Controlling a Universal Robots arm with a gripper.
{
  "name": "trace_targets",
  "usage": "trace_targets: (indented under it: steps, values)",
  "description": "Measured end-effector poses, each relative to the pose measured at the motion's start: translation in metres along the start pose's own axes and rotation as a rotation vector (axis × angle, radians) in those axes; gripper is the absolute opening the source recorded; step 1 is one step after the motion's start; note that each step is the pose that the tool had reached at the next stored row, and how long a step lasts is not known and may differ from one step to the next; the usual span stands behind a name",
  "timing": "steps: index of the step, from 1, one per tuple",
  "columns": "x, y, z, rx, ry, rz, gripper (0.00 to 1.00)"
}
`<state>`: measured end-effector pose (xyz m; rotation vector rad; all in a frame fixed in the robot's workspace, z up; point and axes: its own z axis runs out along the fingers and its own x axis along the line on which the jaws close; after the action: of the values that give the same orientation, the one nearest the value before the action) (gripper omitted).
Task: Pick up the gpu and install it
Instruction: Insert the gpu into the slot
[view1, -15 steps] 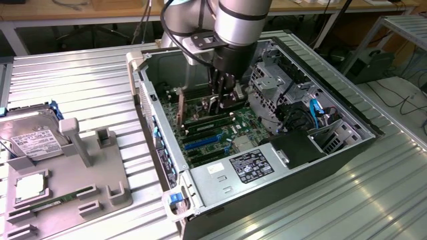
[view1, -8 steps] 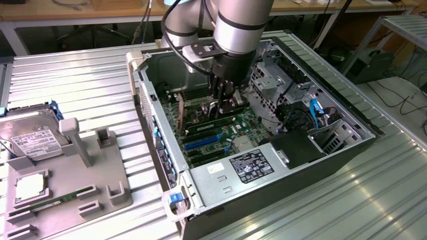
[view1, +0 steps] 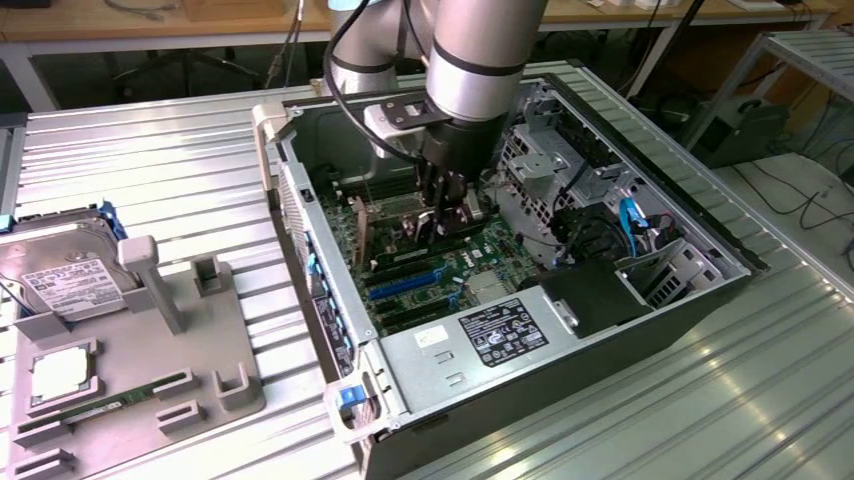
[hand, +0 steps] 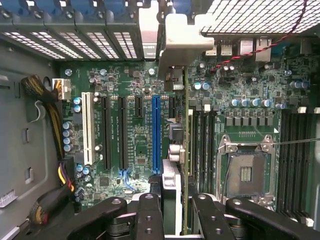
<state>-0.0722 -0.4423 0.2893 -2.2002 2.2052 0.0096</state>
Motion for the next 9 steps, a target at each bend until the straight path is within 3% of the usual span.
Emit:
trace_targets:
  steps: [2, 6, 9]
  values:
    - [0.0001, 0.0005, 0.0006, 0.0001, 0.004, 0.0, 0.28]
    - [0.0002, 0.0008, 0.002, -0.0014, 0.006, 0.0, 0.28]
    - [0.0003, 0.0009, 0.0023, -0.0013, 0.0133, 0.0, 0.28]
